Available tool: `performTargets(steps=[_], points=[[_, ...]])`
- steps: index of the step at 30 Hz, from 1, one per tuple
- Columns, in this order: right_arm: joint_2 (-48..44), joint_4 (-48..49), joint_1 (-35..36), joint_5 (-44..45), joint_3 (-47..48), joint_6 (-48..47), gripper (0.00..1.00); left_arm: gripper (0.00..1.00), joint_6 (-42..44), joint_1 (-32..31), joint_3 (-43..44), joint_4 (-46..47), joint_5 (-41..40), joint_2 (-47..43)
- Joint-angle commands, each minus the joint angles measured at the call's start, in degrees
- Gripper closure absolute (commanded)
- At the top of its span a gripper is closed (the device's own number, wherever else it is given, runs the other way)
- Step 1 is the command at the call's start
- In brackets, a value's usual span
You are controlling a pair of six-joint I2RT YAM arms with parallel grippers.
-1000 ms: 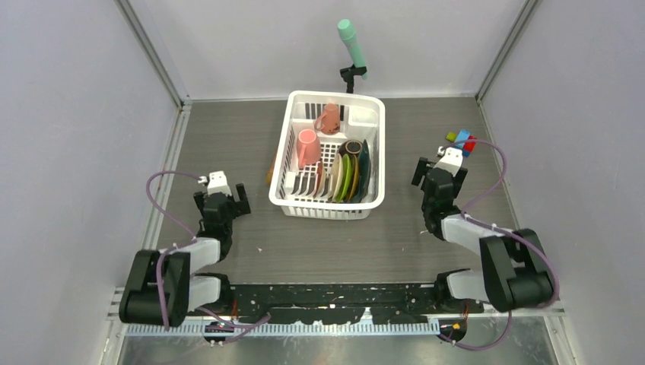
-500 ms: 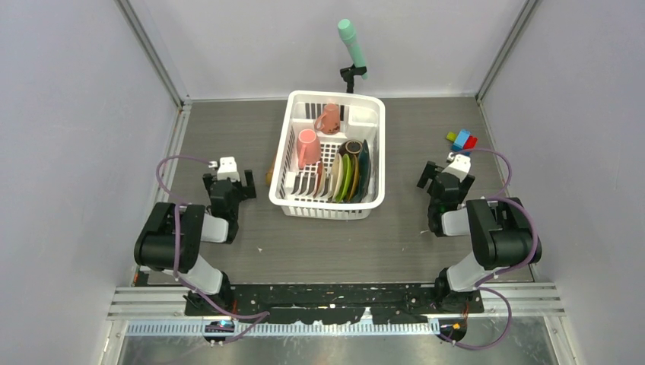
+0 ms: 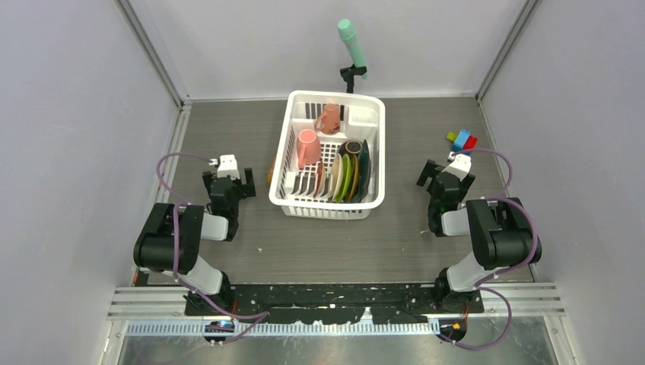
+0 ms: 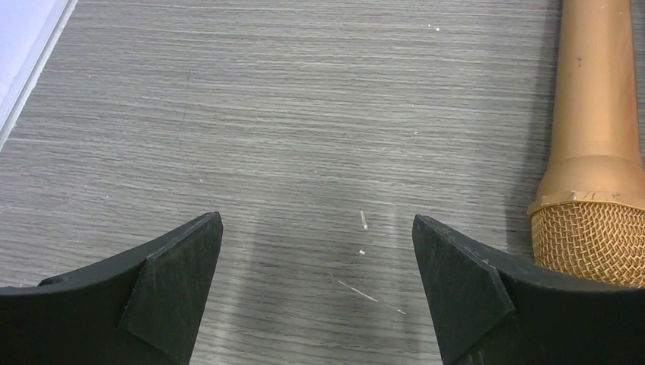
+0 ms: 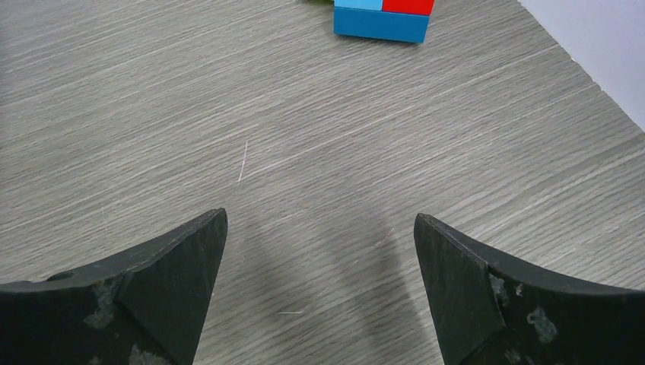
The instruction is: Load the mixed dishes into the dish rack
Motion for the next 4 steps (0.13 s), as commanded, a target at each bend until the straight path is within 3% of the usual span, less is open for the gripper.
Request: performTargets(steps=[1, 4], points=[[-0.11, 3.85, 0.04, 0.46, 0.35, 0.28, 0.0, 0.0, 0.73, -0.15, 1.73, 1.44, -0.64, -0.25], [-0.18, 3.88, 0.04, 0.47, 0.32, 0.28, 0.0, 0.0, 0.8, -0.15, 1.61, 1.52, -0.57, -0.37]])
